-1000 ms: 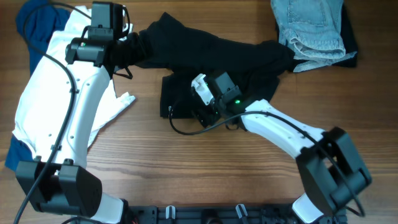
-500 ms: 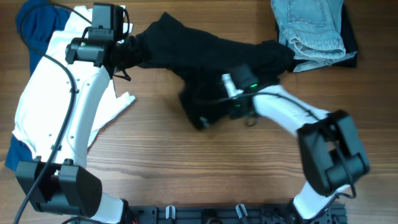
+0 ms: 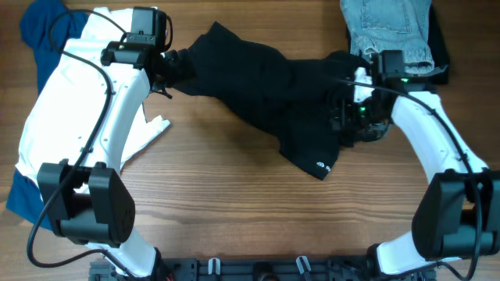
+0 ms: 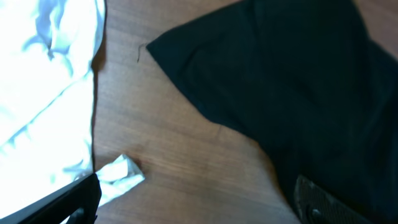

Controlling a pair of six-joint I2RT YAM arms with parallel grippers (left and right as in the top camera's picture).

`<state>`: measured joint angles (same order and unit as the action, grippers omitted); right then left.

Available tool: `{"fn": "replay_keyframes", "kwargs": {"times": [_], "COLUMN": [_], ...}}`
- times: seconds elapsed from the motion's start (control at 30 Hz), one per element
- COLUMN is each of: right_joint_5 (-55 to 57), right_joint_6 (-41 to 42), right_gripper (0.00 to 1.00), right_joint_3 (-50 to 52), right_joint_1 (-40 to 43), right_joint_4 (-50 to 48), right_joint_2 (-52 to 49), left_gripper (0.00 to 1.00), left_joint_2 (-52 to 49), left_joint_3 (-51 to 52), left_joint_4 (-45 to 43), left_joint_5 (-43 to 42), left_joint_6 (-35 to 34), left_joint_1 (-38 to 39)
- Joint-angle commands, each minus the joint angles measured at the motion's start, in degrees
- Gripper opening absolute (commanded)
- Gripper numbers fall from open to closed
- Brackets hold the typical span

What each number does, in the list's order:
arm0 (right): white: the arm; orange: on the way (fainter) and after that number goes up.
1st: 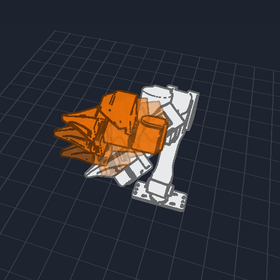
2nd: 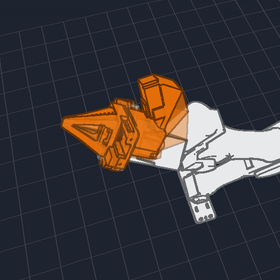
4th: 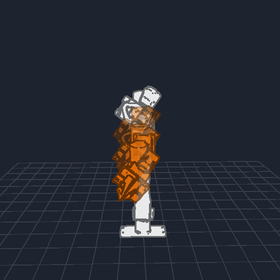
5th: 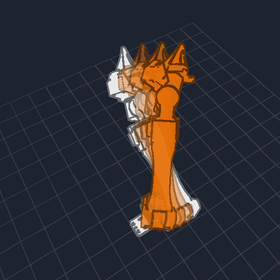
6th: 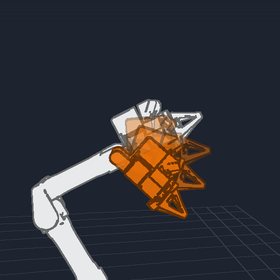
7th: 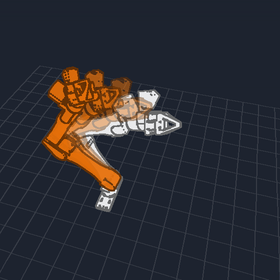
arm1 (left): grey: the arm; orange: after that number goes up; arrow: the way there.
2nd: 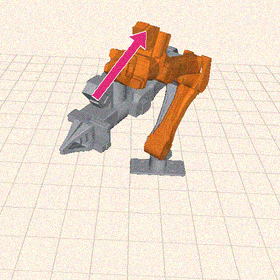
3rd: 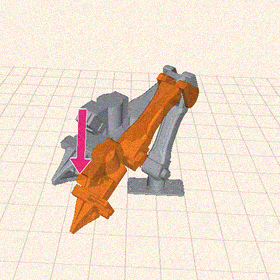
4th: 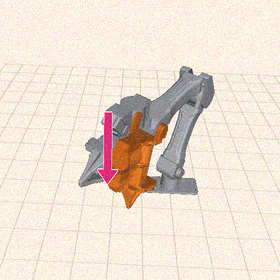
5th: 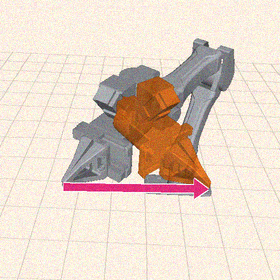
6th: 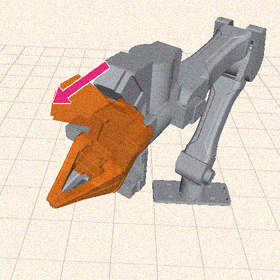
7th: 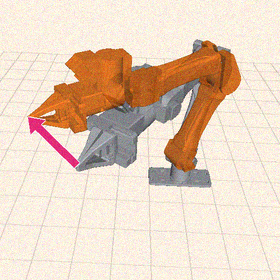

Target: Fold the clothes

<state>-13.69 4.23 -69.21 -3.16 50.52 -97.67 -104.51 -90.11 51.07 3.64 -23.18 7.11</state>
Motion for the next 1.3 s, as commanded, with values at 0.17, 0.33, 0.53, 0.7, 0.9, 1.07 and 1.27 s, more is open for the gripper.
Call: {"fn": "replay_keyframes", "kwargs": {"times": [0.17, 0.33, 0.53, 0.7, 0.9, 1.07, 1.27], "right_joint_5": [1.18, 1.20, 3.41, 3.85, 4.94, 4.94, 4.92], "right_joint_6": [3.87, 4.92, 4.92, 4.87, 4.85, 4.79, 4.79], "right_gripper": [0.79, 0.78, 0.78, 0.78, 0.77, 0.77, 0.77], "right_joint_3": [-0.39, 1.20, 1.40, 1.40, 1.40, 1.40, 1.40], "right_joint_1": [-17.09, -17.62, -17.62, -17.62, -17.62, -17.62, -17.62], "right_joint_4": [-1.84, -3.78, -5.09, -5.99, -6.60, -6.75, -8.22], "right_joint_2": [0.33, 0.26, 0.24, 0.24, 0.24, 0.24, 0.24], "left_gripper": [0.96, 0.90, 0.88, 0.77, 0.53, 0.23, 0.04], "left_joint_2": [-5.31, -15.50, -24.65, -29.49, -30.84, -30.86, -28.24], "left_joint_3": [0.13, 0.13, 0.11, 0.09, 0.09, 0.09, -0.68], "left_joint_4": [-16.90, -30.58, -45.33, -49.88, -50.40, -48.59, -37.31], "left_joint_5": [-4.04, -6.84, -6.56, -6.38, -3.56, -3.56, -3.52], "left_joint_6": [5.84, 8.02, 8.04, 7.98, 8.00, 8.02, 7.98], "left_joint_1": [-0.11, -0.11, -0.11, -0.11, -0.11, -0.11, -0.98]}}
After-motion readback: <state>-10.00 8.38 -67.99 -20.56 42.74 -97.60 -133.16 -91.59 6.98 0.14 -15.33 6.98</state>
